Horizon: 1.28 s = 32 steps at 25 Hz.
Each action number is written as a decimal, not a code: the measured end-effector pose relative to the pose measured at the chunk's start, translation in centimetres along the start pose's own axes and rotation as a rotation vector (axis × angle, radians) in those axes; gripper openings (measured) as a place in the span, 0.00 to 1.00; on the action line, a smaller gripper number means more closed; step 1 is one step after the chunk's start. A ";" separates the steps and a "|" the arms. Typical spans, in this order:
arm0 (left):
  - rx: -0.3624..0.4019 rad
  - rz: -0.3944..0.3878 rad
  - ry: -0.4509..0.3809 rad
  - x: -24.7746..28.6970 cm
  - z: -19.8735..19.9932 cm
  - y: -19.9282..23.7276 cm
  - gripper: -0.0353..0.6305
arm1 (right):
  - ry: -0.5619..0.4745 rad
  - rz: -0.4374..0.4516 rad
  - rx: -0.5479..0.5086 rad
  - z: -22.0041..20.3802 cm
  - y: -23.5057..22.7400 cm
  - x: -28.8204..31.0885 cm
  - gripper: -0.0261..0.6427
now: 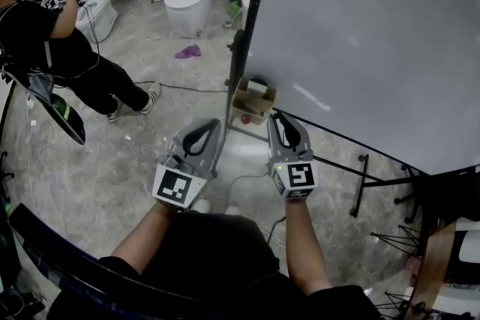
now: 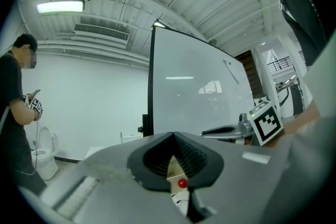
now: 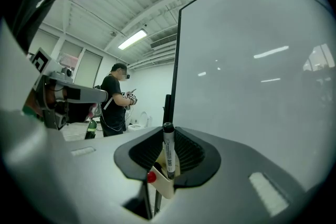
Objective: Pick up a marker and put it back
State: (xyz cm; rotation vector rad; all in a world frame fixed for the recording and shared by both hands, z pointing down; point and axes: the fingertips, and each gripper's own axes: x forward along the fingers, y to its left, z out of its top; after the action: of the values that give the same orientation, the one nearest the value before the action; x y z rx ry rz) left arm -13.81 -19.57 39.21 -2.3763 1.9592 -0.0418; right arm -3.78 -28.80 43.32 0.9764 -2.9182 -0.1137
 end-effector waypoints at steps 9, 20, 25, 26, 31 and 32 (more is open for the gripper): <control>0.006 0.036 0.007 -0.3 -0.1 1.0 0.06 | 0.047 0.008 0.023 -2.8 -0.4 1.4 0.15; 0.013 0.053 0.017 -0.5 -0.4 1.5 0.06 | 0.071 0.004 0.036 -4.5 -0.5 2.3 0.15; 0.012 0.065 0.025 -0.8 -0.6 1.8 0.06 | 0.078 0.006 0.036 -5.0 -0.6 2.6 0.15; 0.013 0.066 0.025 -0.8 -0.6 1.8 0.06 | 0.080 0.005 0.036 -5.2 -0.6 2.7 0.15; 0.013 0.072 0.027 -0.8 -0.6 2.1 0.06 | 0.098 -0.003 0.043 -6.1 -0.8 2.8 0.15; 0.014 0.072 0.026 -0.8 -0.6 2.1 0.06 | 0.102 -0.003 0.047 -6.2 -0.9 2.7 0.15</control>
State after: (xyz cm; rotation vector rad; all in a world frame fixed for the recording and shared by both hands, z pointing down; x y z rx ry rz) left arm -16.06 -19.17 39.71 -2.3066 2.0475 -0.0833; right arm -4.91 -31.43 49.55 0.9633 -2.8390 0.0043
